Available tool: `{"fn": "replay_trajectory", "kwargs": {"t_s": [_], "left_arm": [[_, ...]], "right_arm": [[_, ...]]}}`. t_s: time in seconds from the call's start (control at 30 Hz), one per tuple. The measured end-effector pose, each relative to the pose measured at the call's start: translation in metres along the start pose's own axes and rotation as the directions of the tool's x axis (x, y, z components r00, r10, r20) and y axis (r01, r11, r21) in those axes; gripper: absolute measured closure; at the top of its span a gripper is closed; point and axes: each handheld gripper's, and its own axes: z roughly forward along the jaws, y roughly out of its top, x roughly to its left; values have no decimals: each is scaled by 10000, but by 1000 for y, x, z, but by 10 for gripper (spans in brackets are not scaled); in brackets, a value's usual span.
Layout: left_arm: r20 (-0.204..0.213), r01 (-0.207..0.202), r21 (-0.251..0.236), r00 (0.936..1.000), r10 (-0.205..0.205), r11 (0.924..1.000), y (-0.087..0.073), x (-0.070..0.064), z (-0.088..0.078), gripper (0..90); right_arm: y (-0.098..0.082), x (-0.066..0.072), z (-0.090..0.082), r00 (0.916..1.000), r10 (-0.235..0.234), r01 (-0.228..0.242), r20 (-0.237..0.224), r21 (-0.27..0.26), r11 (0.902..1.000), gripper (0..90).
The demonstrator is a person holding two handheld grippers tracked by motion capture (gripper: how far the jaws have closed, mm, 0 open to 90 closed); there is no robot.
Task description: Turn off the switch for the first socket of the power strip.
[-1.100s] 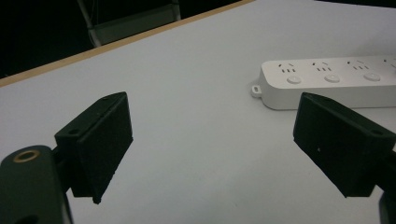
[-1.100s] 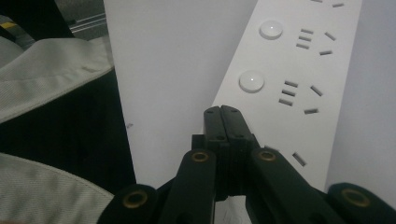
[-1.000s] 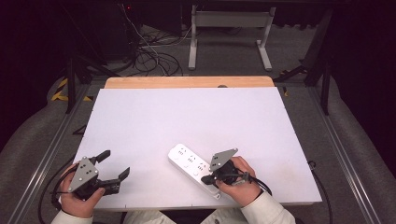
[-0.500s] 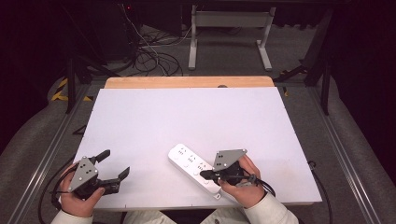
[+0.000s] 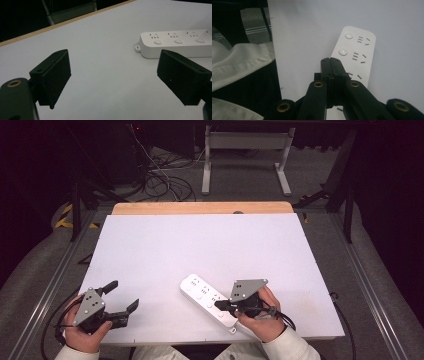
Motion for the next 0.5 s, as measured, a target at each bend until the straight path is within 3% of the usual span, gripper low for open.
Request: {"fn": "replay_trajectory", "kwargs": {"t_s": [0.3,0.5], "left_arm": [[23,-8,13,10000,8,10000,0,0,0,123],[56,-20,21,10000,20,10000,0,-1,0,123]], "right_arm": [[2,2,-2,9998,-56,64,214,-375,9993,899],[1,-1,-5,9983,174,-136,547,-696,9975,705]]}}
